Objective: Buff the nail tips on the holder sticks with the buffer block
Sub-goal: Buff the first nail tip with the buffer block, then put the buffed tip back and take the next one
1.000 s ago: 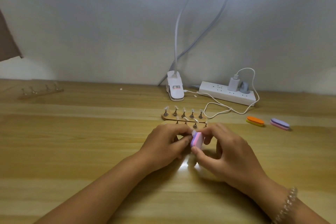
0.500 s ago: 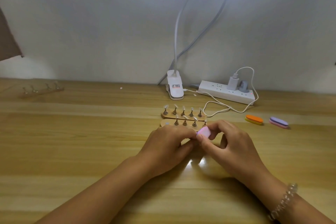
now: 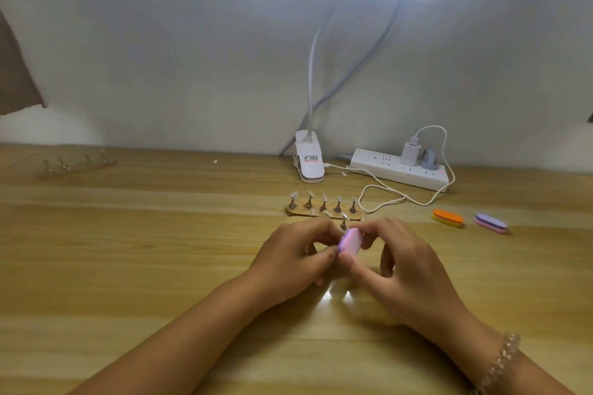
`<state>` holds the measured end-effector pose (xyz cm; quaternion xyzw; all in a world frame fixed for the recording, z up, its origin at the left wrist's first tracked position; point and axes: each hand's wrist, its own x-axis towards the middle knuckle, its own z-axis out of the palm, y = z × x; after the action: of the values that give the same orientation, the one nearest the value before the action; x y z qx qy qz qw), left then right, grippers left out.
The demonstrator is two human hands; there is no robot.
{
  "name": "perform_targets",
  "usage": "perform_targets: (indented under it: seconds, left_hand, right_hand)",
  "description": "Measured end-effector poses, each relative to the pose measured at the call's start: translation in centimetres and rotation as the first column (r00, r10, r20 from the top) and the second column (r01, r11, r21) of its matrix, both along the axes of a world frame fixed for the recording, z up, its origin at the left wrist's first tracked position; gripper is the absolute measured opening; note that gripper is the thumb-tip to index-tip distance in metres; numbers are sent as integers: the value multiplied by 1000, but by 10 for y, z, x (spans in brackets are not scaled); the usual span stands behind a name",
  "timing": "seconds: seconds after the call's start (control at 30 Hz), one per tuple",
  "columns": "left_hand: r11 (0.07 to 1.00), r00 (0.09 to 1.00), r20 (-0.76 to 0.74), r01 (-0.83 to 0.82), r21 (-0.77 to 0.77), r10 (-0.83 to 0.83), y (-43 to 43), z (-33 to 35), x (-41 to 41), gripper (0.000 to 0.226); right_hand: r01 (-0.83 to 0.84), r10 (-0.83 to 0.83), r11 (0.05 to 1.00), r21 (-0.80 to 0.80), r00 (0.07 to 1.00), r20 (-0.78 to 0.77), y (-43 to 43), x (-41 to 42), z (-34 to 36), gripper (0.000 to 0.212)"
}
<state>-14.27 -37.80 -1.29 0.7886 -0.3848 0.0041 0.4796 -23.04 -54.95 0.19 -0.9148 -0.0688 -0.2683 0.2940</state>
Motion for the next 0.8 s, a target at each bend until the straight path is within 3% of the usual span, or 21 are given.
perform_targets:
  seconds: [0.17,0.27,0.33,0.37,0.47,0.6,0.67,0.8]
  left_hand:
    - [1000,999,29,-23,8,23,0,1,-2,8]
    - [997,995,84,-61,56,56,1,3,-5,16]
    - [997,992,116,-65,48,59,1,4,-6,12]
    - [998,992,113,-56,10,55,1,4,-5,4]
    - [968,978,57,-187,-167,199,3,7,1,17]
    - [831,892,-106,-449,-329,440,19,13,22,10]
    - [837,888,-169,-459,-297,427,23,12,26,10]
    - [905,908,-125,-414,-99,401,18,7,27,9]
  right_hand:
    - [105,-107,992,64,994,28,-7,5,0,29]
    - [57,-57,995,-77,998,-2,0,-1,-2,36]
    - [89,-90,995,-49,996,-23,-1,3,-1,31]
    - [125,-125,992,13,992,-20,-5,6,0,28]
    - [154,-152,964,217,988,-23,-18,9,2,31]
    - [135,-126,973,187,990,-59,-14,4,0,35]
    - [174,-163,972,159,983,-80,-12,5,0,31]
    - [236,-216,962,138,966,-144,-15,6,0,21]
